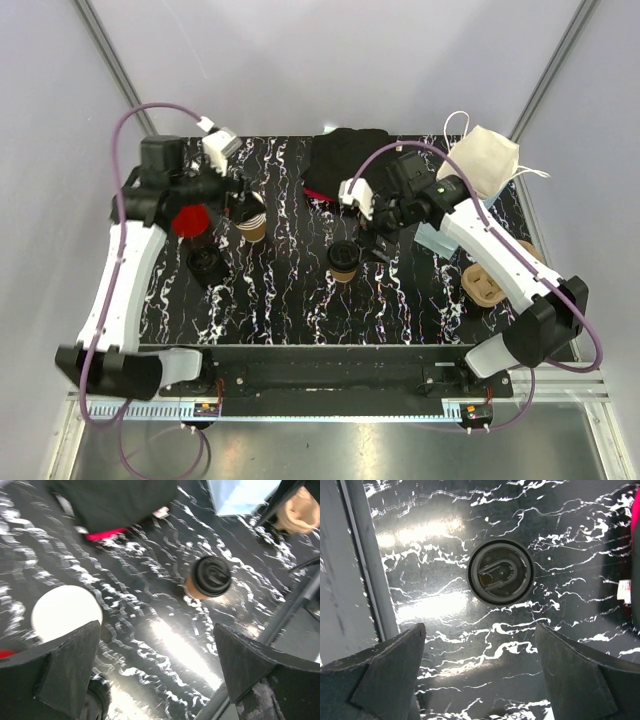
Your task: Pack the takeout coffee
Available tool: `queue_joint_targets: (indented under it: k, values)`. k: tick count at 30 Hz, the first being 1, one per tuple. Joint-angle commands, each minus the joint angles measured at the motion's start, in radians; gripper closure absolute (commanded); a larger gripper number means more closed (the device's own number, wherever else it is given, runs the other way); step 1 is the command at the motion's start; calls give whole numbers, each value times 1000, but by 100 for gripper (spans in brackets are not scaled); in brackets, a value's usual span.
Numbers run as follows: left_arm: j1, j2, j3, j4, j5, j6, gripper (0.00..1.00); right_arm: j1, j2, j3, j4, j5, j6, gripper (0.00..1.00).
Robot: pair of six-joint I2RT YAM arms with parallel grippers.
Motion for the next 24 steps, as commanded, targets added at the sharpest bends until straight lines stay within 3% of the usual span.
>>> queue_joint_targets:
  k: [1,5,7,13,24]
  values:
    - [50,-126,-74,3,-81,45,1,40,-35,-50,81,78,-65,6]
    - [69,-186,-160,8,-119,48,1,75,-36,-98,133,106,-122,2]
    - [86,-195,-175,11,-104,48,1,104,-24,-104,147,123,-134,7]
    - [144,-221,-203,29,-53,50,1,147,31,-121,184,150,-189,8]
    - [212,-220,-244,54,46,30,1,164,120,-84,184,95,-237,25]
